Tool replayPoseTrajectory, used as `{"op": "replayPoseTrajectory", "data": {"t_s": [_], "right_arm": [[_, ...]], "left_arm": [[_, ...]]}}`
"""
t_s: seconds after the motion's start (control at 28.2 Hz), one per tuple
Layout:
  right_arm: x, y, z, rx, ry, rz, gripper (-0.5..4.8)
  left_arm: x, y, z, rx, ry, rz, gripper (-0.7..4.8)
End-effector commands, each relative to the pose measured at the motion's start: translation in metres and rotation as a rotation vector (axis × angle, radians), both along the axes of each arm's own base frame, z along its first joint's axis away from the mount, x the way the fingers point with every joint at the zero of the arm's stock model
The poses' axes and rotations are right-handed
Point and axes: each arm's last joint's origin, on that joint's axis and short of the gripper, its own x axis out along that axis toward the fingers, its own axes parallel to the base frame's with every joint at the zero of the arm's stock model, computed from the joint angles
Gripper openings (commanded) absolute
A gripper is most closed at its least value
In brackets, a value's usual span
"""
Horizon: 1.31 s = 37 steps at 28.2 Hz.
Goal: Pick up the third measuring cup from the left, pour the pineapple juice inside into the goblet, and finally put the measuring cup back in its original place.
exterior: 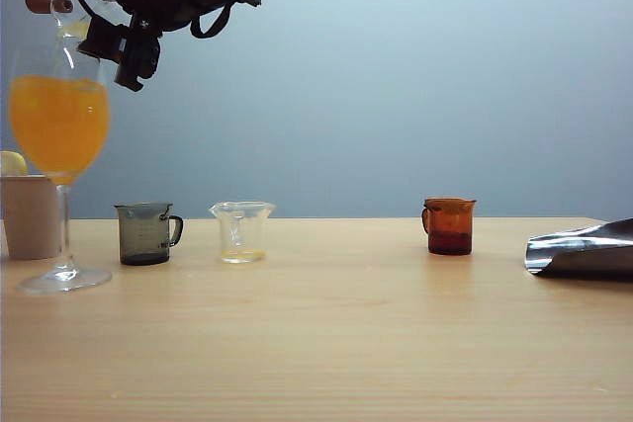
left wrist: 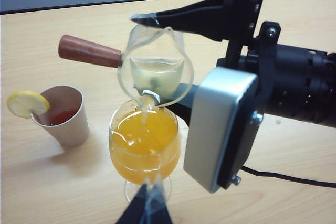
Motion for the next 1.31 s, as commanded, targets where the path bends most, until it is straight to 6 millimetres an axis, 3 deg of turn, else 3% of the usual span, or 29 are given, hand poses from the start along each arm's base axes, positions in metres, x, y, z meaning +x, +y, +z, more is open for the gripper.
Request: {"op": "replayPoseTrajectory", "data": {"t_s": [0.04,1.31], "right_arm": [[-0.0022,-0.0003,0.0104,0.016,-0.068,0.002,-0.01],[-0.0056,0.0022,0.0145,-0.056,-0.271,0.000,-0.01]], "left_arm": [[-0.0012,-0.0002,0.0023,-0.004,-0.013,-0.007,-0.06],[-0.0013,-0.0006,0.0023,-0.005,-0.013,-0.011,-0.06]]}}
